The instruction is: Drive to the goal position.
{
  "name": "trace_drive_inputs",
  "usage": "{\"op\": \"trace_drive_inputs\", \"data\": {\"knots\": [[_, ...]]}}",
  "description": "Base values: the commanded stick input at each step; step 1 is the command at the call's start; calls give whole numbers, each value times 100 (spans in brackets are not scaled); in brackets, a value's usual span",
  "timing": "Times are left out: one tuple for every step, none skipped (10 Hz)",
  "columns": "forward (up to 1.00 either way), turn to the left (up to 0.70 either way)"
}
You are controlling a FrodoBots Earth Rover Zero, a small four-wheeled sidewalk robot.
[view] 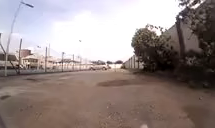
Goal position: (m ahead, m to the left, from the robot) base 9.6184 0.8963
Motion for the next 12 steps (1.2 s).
{"op": "trace_drive_inputs", "data": {"knots": [[70, 0], [70, 0], [70, 0], [70, 0], [70, 0], [70, 0], [70, 0], [70, 0], [70, 0], [70, 0], [70, 0], [70, 0]]}}
